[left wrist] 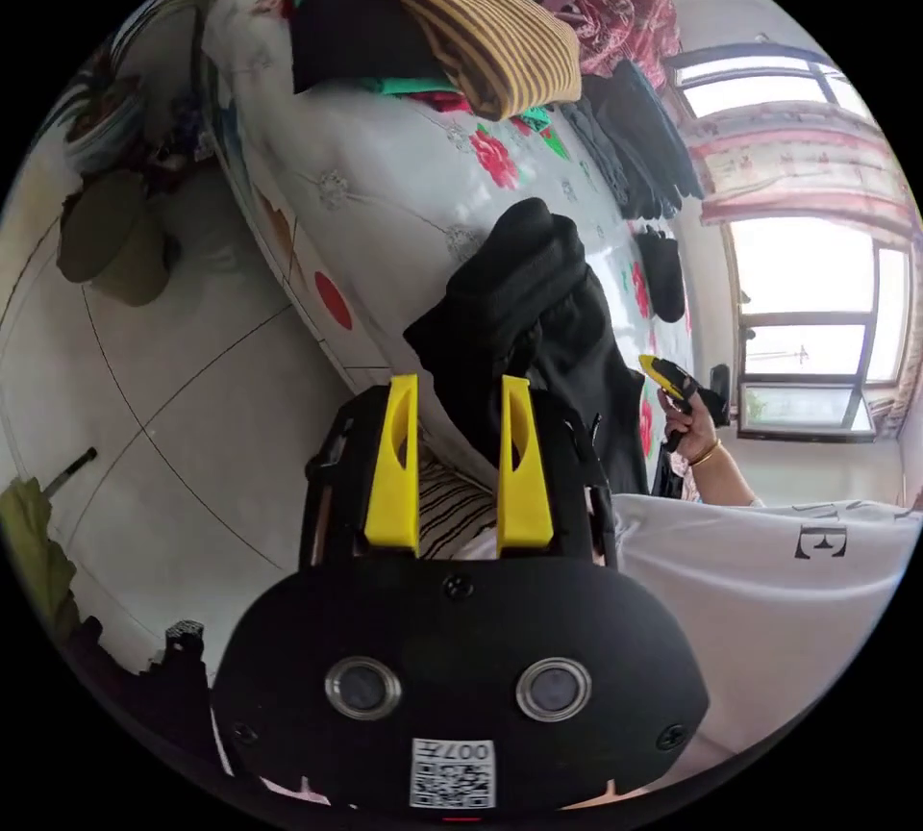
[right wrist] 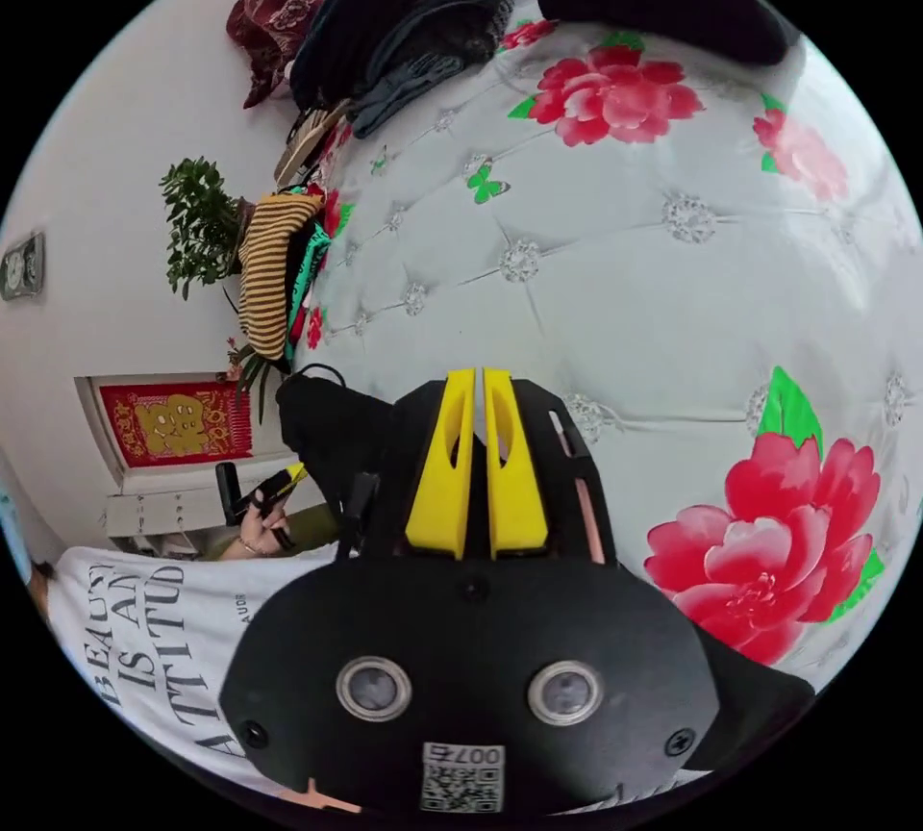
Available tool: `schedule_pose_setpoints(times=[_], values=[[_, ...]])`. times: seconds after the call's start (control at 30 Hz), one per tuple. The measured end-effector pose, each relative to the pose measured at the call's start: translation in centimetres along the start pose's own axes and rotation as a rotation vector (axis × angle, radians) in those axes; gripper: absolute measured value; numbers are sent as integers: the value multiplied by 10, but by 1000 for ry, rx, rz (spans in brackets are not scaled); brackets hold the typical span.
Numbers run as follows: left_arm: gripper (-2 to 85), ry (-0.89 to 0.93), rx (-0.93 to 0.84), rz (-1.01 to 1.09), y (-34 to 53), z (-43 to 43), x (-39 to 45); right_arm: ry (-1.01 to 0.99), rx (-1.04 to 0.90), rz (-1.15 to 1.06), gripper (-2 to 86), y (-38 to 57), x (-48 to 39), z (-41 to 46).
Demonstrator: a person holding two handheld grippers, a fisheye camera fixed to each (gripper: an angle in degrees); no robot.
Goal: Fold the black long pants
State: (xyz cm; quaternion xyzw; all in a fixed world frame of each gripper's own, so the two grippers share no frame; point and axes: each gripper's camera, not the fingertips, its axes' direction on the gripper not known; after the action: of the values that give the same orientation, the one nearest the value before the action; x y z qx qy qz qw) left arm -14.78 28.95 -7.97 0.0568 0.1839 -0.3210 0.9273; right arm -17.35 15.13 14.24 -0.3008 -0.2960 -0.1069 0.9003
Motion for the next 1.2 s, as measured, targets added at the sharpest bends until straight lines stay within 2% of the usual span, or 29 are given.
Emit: schedule_pose_setpoints(times=[0.1, 0.23, 0.27, 0.37, 0.43, 0.57, 0.73, 0.93, 1.0, 1.03, 1.07, 1.1, 1.13, 1.2], values=[[172, 86, 42, -31, 0, 3, -26, -64, 78, -16, 1, 25, -18, -15], [193, 182, -35, -23, -14, 31, -35, -24, 1, 32, -1, 78, -22, -9], [182, 176, -106, -25, -18, 43, -34, -22, 7, 42, -1, 88, -22, -11], [121, 120, -136, -44, -22, 37, -31, -38, 82, 85, -2, 141, -22, -30], [63, 161, -81, -29, -16, 20, -29, -48, 162, 132, -3, 185, -17, -50], [46, 206, 12, 25, -6, -8, 2, -47, 258, 215, -3, 244, -5, -78], [41, 189, 54, 342, -9, -22, 105, -64, 390, 339, -3, 311, 16, -112], [40, 180, -28, 966, 49, -7, 302, -35, 580, 411, -3, 385, 29, -155], [41, 199, -145, 1247, 104, 24, 376, -24, 639, 446, -2, 412, 37, -164], [42, 208, -192, 1309, 119, 37, 391, -15, 672, 478, -2, 431, 44, -167], [44, 227, -309, 1419, 150, 69, 416, -11, 686, 497, -1, 441, 48, -168], [46, 232, -452, 1497, 180, 112, 431, -7, 711, 536, 0, 460, 57, -168], [47, 225, -525, 1526, 196, 136, 435, -9, 730, 581, 1, 477, 67, -165], [47, 86, -777, 1594, 258, 241, 426, -20, 761, 654, 4, 501, 81, -159]])
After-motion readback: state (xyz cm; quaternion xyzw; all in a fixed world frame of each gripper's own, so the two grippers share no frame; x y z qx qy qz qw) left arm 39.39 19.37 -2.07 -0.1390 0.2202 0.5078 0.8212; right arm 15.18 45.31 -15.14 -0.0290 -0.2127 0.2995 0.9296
